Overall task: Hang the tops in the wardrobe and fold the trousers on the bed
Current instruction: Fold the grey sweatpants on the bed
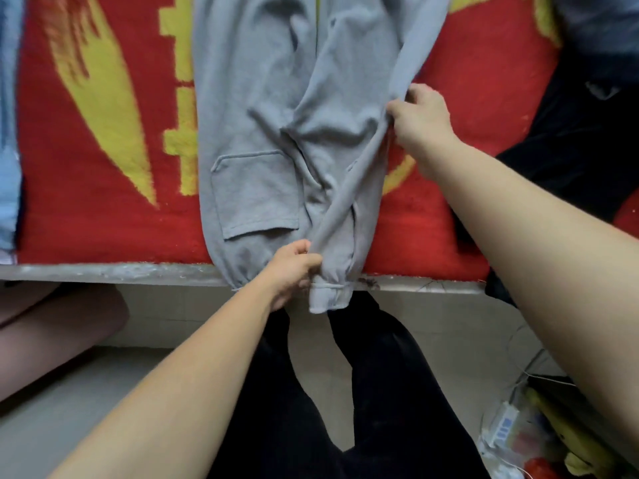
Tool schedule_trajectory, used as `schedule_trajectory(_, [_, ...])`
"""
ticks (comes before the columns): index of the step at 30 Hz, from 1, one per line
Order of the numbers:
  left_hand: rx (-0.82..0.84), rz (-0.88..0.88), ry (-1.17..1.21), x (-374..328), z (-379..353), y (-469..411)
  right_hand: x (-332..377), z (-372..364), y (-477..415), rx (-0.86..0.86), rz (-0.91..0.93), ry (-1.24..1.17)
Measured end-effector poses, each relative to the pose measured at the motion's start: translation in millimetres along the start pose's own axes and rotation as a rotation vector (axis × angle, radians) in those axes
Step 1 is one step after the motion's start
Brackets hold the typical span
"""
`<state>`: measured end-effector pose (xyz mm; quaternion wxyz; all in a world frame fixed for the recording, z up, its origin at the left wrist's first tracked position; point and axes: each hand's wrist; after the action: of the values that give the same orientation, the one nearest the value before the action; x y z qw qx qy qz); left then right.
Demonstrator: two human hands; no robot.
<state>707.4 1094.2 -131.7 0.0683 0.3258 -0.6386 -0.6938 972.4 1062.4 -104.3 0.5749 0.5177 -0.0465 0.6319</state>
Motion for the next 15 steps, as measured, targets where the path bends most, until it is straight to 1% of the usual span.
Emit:
schedule_trajectory(3, [-0.113, -0.029, 0.013, 11, 54, 6, 33, -64, 15, 0.049, 0.092, 0.011])
schedule_trajectory(8, [-0.411, -0.078, 0.003, 37, 123, 1, 80, -177, 39, 0.151, 0.222, 0.064])
schedule_trajectory(9, [-0.469, -0.087, 0.005, 43, 135, -2, 85, -197, 42, 0.188, 0.234, 0.076])
schedule_trajectory(11, [-0.549, -0.092, 0.008, 55, 160, -8, 89, -230, 46, 0.317, 0.206, 0.078])
schedule_trajectory(13, [-0.553, -0.085, -0.014, 65, 179, -14, 81, -246, 49, 0.434, 0.191, 0.171])
schedule_trajectory(14, [-0.528, -0.076, -0.060, 68, 186, -18, 74, -247, 53, 0.435, 0.211, 0.248])
schedule_trajectory(15, [-0.492, -0.065, -0.117, 71, 191, -19, 64, -245, 56, 0.391, 0.245, 0.303])
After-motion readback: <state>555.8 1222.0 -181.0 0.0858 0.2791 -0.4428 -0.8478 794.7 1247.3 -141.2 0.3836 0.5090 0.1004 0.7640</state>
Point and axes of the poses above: each hand's wrist, its own y-axis away from the middle knuckle, its own z-axis out of the back of the hand, x = y × z, and after that the axes turned 1 degree about -y, right-handed
